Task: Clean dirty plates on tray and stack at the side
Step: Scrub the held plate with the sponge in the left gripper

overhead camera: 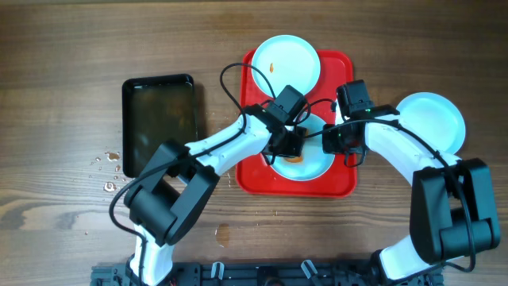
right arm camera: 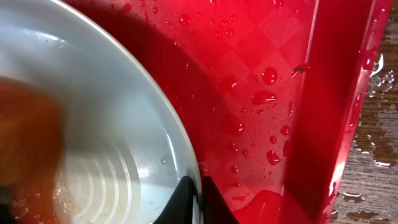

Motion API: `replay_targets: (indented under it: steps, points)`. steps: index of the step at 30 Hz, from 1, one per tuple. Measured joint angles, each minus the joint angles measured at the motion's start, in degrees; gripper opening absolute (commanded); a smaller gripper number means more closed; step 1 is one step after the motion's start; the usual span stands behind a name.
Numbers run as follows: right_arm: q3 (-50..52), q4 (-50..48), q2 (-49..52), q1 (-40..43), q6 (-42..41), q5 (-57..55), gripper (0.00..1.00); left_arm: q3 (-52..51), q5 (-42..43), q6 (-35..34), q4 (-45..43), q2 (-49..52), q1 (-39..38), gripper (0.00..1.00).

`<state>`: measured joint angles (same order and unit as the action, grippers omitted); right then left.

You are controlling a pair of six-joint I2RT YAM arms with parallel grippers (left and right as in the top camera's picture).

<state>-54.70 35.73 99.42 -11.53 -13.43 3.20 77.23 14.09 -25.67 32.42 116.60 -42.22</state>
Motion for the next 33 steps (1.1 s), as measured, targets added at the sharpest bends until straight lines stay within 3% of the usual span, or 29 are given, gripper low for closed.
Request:
replay_targets:
  steps: [21,33]
  points:
    - [-0.09,3.50,0.00,-0.87,-11.67,3.93,0.04,6.08,-11.47,-0.20,17.86,1.46,5.09,0.04]
    - [-0.15,4.87,0.00,-0.59,-9.70,3.89,0.05,15.30,-16.90,-0.87,33.29,1.33,11.32,0.04]
